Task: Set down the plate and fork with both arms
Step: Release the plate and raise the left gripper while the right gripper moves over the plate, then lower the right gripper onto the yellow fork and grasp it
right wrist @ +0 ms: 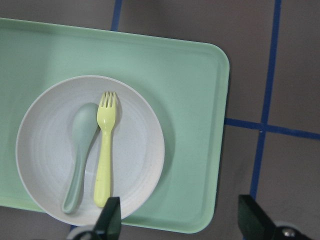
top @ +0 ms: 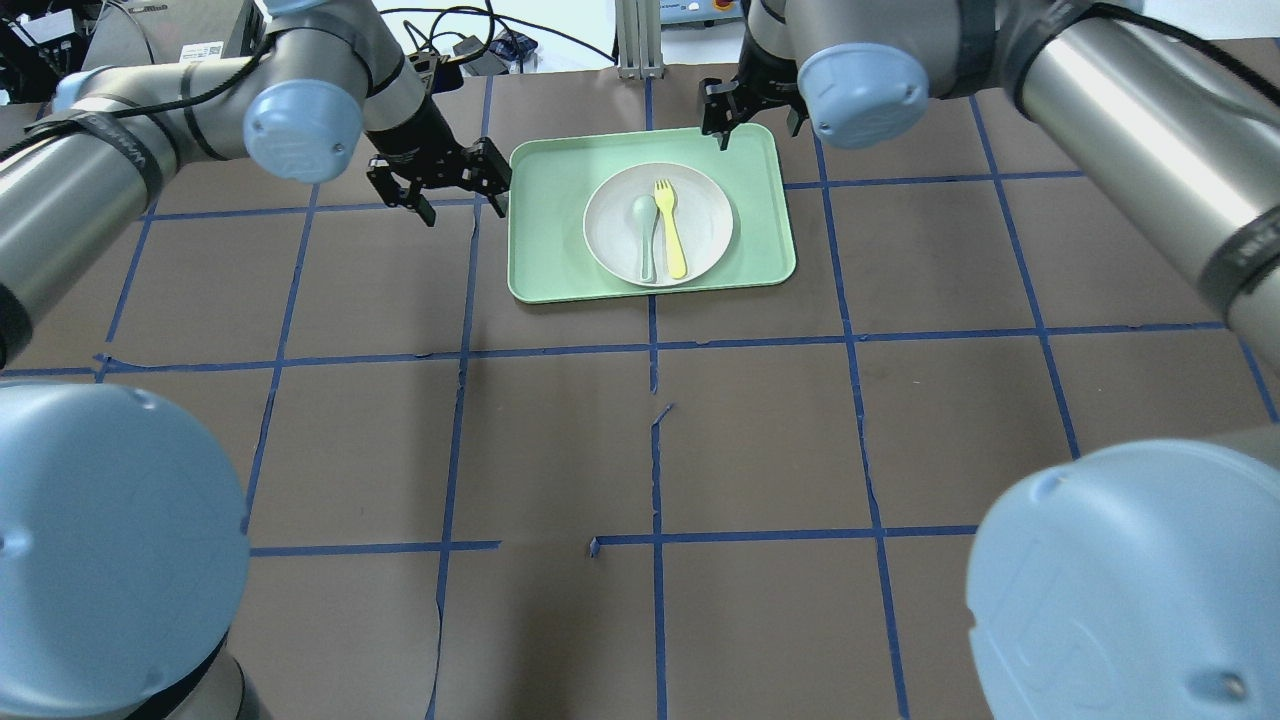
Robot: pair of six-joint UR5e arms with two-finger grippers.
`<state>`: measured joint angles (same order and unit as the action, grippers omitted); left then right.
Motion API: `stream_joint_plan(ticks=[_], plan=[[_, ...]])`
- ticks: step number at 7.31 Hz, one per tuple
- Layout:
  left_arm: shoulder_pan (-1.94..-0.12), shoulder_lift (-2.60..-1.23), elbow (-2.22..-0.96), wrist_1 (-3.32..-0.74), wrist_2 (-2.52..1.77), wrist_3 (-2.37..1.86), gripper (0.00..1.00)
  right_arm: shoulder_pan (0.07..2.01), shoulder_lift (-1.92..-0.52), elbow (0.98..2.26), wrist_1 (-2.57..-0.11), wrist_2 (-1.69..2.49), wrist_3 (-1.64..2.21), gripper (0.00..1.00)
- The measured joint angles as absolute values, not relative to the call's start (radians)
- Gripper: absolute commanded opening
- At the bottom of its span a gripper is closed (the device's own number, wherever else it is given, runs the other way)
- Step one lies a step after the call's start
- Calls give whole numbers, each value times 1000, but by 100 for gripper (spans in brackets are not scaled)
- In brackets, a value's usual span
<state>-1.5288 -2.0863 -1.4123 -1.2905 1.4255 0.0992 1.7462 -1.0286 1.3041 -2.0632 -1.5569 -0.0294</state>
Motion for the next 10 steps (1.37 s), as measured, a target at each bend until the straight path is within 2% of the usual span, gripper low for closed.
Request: stream_joint_plan(ticks=[2, 4, 10], plan=[[-1486, -2031, -1469, -1328, 1464, 143, 100, 1791, -913, 1262, -2117, -1536, -30, 58], [-1479, -2014, -1496, -1329, 1469, 149, 100, 1800, -853, 1261, -2141, -1508, -39, 58], [-1480, -2011, -1533, -1306, 1468, 150, 100, 1802, -825, 1325, -2144, -1470, -40, 55]])
